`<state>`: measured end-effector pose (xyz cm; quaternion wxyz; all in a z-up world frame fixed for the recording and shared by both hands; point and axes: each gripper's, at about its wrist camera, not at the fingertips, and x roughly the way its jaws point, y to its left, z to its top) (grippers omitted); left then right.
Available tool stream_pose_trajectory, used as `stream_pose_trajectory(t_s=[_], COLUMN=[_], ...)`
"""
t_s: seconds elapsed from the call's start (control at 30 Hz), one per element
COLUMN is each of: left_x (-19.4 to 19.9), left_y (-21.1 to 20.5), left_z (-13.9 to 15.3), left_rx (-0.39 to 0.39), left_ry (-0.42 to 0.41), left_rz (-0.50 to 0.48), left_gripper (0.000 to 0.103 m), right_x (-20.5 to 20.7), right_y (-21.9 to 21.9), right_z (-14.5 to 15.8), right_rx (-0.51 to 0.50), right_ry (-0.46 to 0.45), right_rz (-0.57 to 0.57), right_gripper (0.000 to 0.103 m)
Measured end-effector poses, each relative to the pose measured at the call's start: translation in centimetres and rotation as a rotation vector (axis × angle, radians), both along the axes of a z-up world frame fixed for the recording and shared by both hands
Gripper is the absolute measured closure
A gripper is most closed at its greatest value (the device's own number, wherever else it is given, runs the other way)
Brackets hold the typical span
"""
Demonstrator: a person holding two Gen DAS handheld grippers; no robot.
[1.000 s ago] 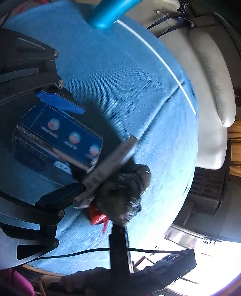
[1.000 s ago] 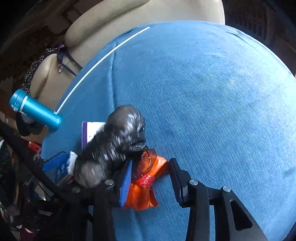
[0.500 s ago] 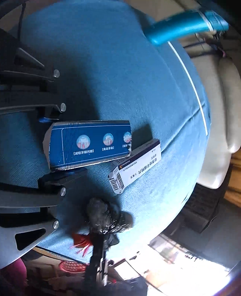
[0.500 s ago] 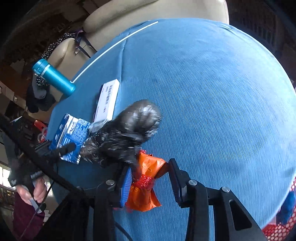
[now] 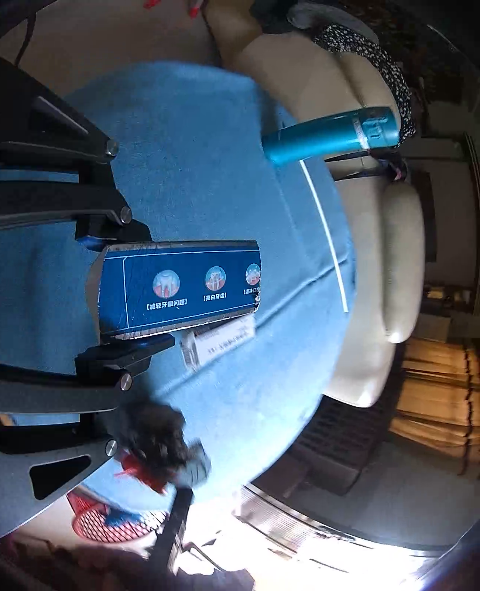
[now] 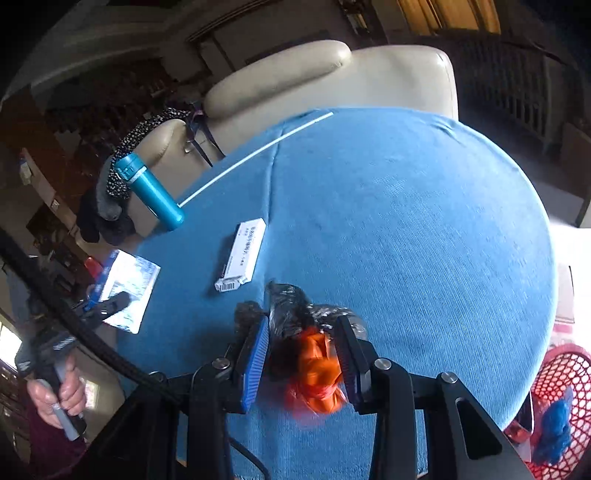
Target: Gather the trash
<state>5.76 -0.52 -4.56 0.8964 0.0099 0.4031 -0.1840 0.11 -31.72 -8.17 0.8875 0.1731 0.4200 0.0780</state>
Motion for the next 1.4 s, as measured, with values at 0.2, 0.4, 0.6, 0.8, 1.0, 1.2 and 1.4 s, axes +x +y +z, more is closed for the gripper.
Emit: stream_pose_trajectory(t_s=[0.2, 0.4, 0.6, 0.8, 1.0, 1.2, 1.4], left_x=[-2.5, -3.2, -3.1, -3.4, -4.8, -6.6, -8.2], left_y=[-0.9, -2.6, -2.7, -2.0, -1.4, -2.1, -2.9], left_z=[0.7, 0.5, 1.0, 2.0, 4.2, 5.7, 6.6], left_rx=[0.058, 0.082, 0.097, 0.129, 0.136, 0.162, 0.162], left_ry=[-0.037, -0.026, -0.043, -0.086, -0.166, -0.233, -0.266], left_rz=[-0.014, -0.043, -0.006, 0.039, 0.075, 0.069, 0.039], left_gripper=[0.062, 0.062, 0.062, 0.062, 0.062, 0.062, 0.062], right_x=[0.1, -1.3, -1.4, -0.8, -0.9, -1.2, -2.0], right_y=[0.2, -1.9, -3.6, -2.9, -1.4, -0.1, -0.1], right_z=[-0.1, 0.9, 0.8, 3.0, 4.7, 5.1, 5.9], right_rx=[-0.038, -0.016, 0.004, 0.009, 0.012, 0.009, 0.018], right_ry=[0.026, -0.027, -0.004, -0.079, -0.146, -0.162, -0.192], right_rz=[-0.024, -0.121, -0.172, -0.164, -0.139, -0.113, -0.125], right_gripper=[0.063, 0.063, 0.063, 0.063, 0.063, 0.063, 0.063])
